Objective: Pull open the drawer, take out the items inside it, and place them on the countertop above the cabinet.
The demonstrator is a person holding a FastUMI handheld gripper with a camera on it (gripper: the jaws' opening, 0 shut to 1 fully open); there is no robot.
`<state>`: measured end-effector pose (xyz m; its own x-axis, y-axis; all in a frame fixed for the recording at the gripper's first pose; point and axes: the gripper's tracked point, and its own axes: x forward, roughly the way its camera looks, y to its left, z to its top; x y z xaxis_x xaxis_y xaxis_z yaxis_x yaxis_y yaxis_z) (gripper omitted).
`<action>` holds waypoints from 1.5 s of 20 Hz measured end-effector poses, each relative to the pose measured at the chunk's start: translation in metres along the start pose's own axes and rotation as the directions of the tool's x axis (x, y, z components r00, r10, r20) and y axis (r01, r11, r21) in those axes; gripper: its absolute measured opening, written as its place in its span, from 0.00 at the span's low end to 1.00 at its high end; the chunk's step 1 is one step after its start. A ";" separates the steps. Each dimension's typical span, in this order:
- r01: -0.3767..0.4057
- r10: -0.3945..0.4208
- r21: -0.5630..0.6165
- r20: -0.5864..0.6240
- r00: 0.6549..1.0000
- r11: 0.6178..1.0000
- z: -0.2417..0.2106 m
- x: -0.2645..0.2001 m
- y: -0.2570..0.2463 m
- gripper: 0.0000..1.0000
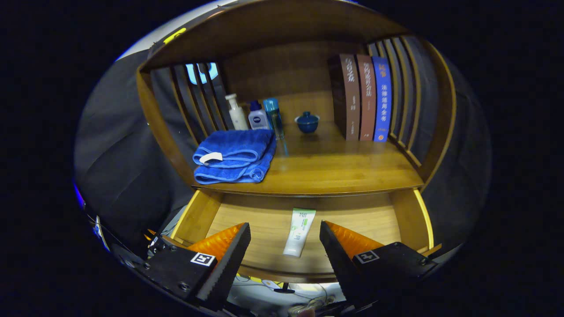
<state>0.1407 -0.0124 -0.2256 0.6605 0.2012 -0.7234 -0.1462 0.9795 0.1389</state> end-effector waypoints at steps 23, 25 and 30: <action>0.148 -0.186 -0.123 -0.407 0.894 0.981 -0.086 0.113 -0.035 0.96; 0.146 -0.185 -0.122 -0.436 0.881 0.982 -0.091 0.113 -0.034 0.95; 0.161 -0.185 -0.092 -0.511 0.840 0.983 -0.105 0.122 -0.035 0.85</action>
<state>0.1488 -0.0236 -0.3894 0.2055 -0.0196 -0.9785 -0.1054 0.9935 -0.0421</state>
